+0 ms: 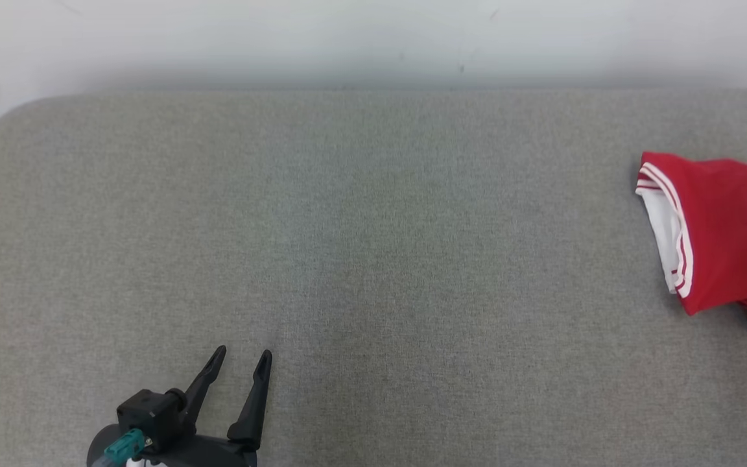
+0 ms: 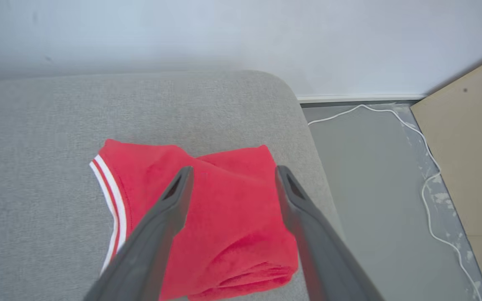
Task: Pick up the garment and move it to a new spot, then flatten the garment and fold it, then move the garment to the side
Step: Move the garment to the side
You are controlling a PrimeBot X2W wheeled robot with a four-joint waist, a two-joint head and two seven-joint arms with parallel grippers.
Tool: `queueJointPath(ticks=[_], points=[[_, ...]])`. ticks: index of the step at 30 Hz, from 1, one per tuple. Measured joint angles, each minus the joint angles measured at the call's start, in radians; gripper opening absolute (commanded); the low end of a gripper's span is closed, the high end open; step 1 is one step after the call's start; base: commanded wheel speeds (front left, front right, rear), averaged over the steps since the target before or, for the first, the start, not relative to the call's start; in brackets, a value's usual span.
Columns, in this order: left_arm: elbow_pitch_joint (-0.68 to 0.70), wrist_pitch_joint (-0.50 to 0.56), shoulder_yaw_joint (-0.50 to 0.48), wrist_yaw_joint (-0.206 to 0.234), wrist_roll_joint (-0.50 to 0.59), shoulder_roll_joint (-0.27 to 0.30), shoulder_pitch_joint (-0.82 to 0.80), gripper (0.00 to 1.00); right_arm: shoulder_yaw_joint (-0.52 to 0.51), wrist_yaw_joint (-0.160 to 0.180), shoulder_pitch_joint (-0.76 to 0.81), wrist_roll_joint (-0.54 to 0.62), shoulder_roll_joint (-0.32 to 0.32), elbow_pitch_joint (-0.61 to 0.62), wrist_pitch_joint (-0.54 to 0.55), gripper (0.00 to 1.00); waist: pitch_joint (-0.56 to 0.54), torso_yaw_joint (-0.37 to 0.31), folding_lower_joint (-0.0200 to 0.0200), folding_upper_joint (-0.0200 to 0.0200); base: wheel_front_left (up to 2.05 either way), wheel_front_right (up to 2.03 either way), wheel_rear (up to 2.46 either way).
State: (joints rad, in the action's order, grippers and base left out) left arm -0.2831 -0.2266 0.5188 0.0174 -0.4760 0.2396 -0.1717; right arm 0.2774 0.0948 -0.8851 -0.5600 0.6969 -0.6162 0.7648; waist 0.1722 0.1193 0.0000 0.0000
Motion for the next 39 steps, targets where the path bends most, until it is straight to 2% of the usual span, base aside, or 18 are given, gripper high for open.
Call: queueJointPath(ticks=[5,11,15,19,30,34,39], points=[[-0.014,-0.003,-0.023,0.016,-0.008,-0.002,0.01,1.0,-0.021,-0.04,0.1,-0.052,-0.059,0.04,-0.111,1.0,-0.047,-0.003,0.0,0.0,0.0,0.0,0.0],[-0.016,-0.013,-0.055,0.041,-0.009,0.007,0.065,1.0,-0.068,-0.06,0.207,-0.094,-0.095,0.079,-0.262,1.0,-0.11,-0.013,-0.0001,-0.0001,0.0,0.0,0.0],[-0.007,-0.013,-0.081,0.056,-0.021,0.022,0.106,1.0,-0.068,-0.069,0.242,-0.096,-0.148,0.128,-0.352,1.0,-0.15,-0.025,-0.0001,-0.0001,0.0,0.0,0.0],[0.006,-0.013,-0.09,0.063,-0.026,0.025,0.125,1.0,-0.075,-0.069,0.273,-0.1,-0.183,0.178,-0.415,1.0,-0.175,-0.038,-0.0002,-0.0001,0.0,0.0,0.0],[0.049,-0.018,-0.145,0.088,-0.026,0.035,0.169,1.0,-0.094,-0.058,0.458,-0.084,-0.228,0.337,-0.629,1.0,-0.233,-0.075,-0.0002,-0.0001,0.0,0.0,0.0],[0.074,-0.021,-0.177,0.095,-0.026,0.045,0.198,1.0,-0.086,-0.032,0.53,-0.065,-0.263,0.388,-0.686,1.0,-0.246,-0.087,-0.0002,0.0,0.0,0.0,0.0],[0.095,-0.021,-0.202,0.098,-0.021,0.053,0.24,1.0,-0.071,-0.026,0.595,-0.032,-0.272,0.421,-0.745,1.0,-0.259,-0.108,-0.0001,0.0,0.0,0.0,0.0]])
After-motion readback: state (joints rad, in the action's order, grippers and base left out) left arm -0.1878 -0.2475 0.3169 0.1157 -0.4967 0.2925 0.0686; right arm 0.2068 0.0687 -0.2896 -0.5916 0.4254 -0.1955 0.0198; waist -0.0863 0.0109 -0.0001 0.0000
